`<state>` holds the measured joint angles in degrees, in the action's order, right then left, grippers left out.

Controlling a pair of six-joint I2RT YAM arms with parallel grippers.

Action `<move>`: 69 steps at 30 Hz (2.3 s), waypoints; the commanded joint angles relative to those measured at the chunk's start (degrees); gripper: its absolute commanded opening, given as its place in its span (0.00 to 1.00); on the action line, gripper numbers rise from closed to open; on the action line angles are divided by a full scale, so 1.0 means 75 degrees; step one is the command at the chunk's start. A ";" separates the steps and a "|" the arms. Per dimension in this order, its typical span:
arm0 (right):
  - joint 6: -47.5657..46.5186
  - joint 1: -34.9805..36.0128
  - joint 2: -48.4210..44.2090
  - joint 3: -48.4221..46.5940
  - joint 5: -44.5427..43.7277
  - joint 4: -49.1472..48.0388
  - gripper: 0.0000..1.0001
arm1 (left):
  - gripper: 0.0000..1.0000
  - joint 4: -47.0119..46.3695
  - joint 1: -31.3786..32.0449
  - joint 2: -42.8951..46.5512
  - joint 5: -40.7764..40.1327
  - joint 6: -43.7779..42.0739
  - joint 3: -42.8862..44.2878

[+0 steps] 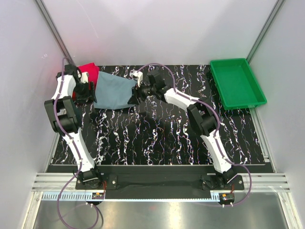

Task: Fold and stack the t-shirts
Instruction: Fold the tshirt

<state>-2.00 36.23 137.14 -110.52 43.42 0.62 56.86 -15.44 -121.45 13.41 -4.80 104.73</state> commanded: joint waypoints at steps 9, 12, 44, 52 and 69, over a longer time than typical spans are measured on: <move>0.0103 -0.0002 0.0289 -0.0569 -0.0246 -0.0587 0.67 | 0.66 -0.0187 -0.0167 0.0642 0.0274 0.0077 -0.0206; 0.0079 0.0009 0.0300 -0.0569 -0.0223 -0.0494 0.68 | 0.66 -0.0222 -0.0179 0.0642 0.0275 0.0077 -0.0218; -0.0108 0.0021 0.0874 -0.1399 -0.0563 0.0970 0.61 | 0.66 -0.0327 -0.0168 0.0525 0.0251 0.0159 -0.0136; 0.0219 0.0021 0.0874 -0.1213 -0.0364 0.0527 0.51 | 0.66 -0.0351 -0.0168 0.0513 0.0286 0.0171 -0.0206; 0.1296 -0.0294 0.0432 -0.0699 0.0350 0.1077 0.00 | 0.66 -0.0316 -0.0179 0.0537 0.0274 0.0229 -0.0264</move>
<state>4.49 35.88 144.97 -117.75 42.33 6.46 55.64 -16.47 -120.16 13.80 -3.92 103.35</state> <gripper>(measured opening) 0.028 0.659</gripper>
